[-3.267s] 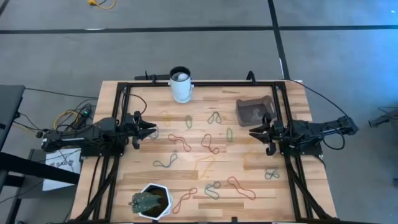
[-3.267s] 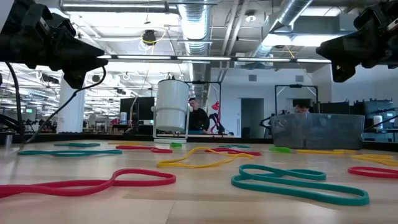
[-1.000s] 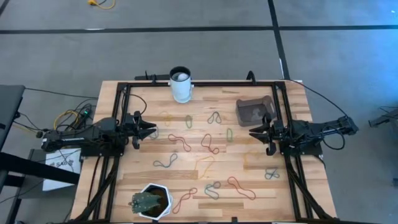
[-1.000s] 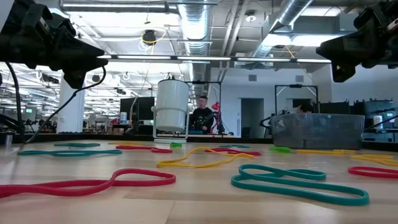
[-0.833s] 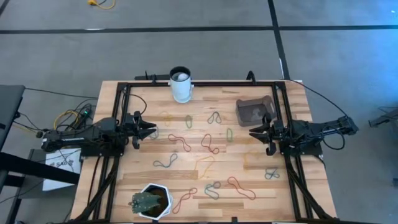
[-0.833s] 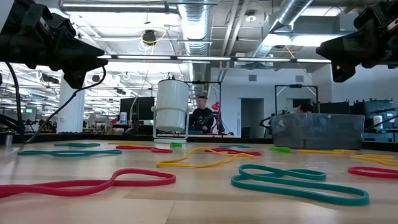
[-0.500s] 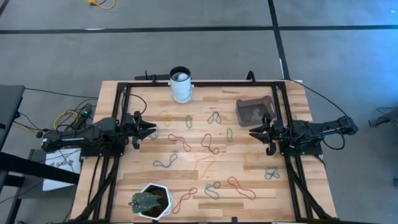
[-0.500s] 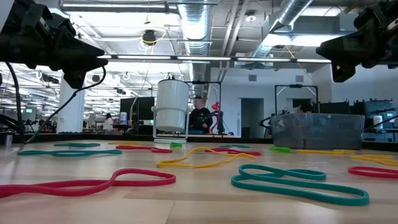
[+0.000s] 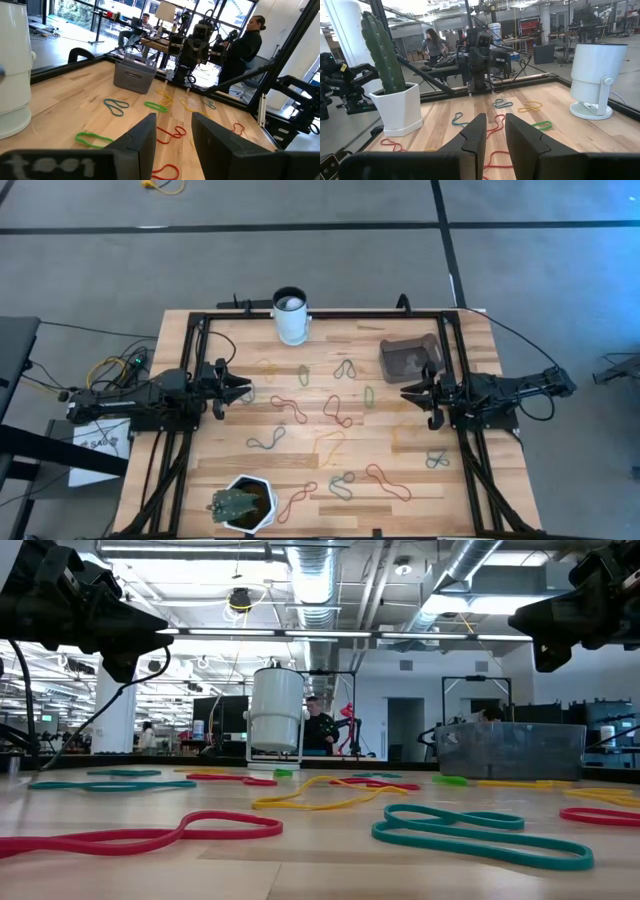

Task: Pick and place items into bin

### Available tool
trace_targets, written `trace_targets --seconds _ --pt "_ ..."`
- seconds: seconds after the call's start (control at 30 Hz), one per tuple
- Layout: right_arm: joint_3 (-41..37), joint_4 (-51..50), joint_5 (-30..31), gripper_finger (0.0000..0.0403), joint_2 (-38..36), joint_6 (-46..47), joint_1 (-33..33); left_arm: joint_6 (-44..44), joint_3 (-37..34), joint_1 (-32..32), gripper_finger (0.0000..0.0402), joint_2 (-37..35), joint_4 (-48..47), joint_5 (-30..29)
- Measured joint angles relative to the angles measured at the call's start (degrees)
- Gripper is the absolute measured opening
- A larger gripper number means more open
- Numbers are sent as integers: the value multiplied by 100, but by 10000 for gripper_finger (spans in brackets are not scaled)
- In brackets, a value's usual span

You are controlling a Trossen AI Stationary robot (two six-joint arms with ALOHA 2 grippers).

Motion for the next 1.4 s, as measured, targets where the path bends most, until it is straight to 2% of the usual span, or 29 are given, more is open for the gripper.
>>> trace_targets --seconds 0.13,0.27,0.37,0.53,0.7,0.8,0.97,1.1,1.23,1.33,1.4 --pt "0 -1 0 67 -1 -5 0 0 0 0 114 1 0 0" --pt "20 4 196 67 -2 -1603 -42 0 0 0 114 2 -1 1" --pt "22 29 184 67 0 -2204 -53 3 0 0 114 0 1 -1" --pt "26 66 163 67 -1 -2235 -75 262 0 0 114 0 51 -279" --pt "29 51 140 67 0 -1261 -68 -28 0 -2 114 0 81 -445" --pt "32 458 282 67 -7 -1514 -119 66 0 3 114 0 143 -841" --pt "38 931 955 67 -2 -2102 -242 284 0 3 114 0 385 -1394" --pt "41 1368 886 67 0 -2677 -391 310 0 2 114 0 584 -1882" --pt "42 1640 779 67 0 -2580 -496 104 0 3 114 2 610 -2330" --pt "53 1909 533 67 0 -2470 -614 134 92 3 114 0 599 -2385" --pt "238 1961 264 67 37 -2532 -717 428 389 3 114 18 597 -2316"
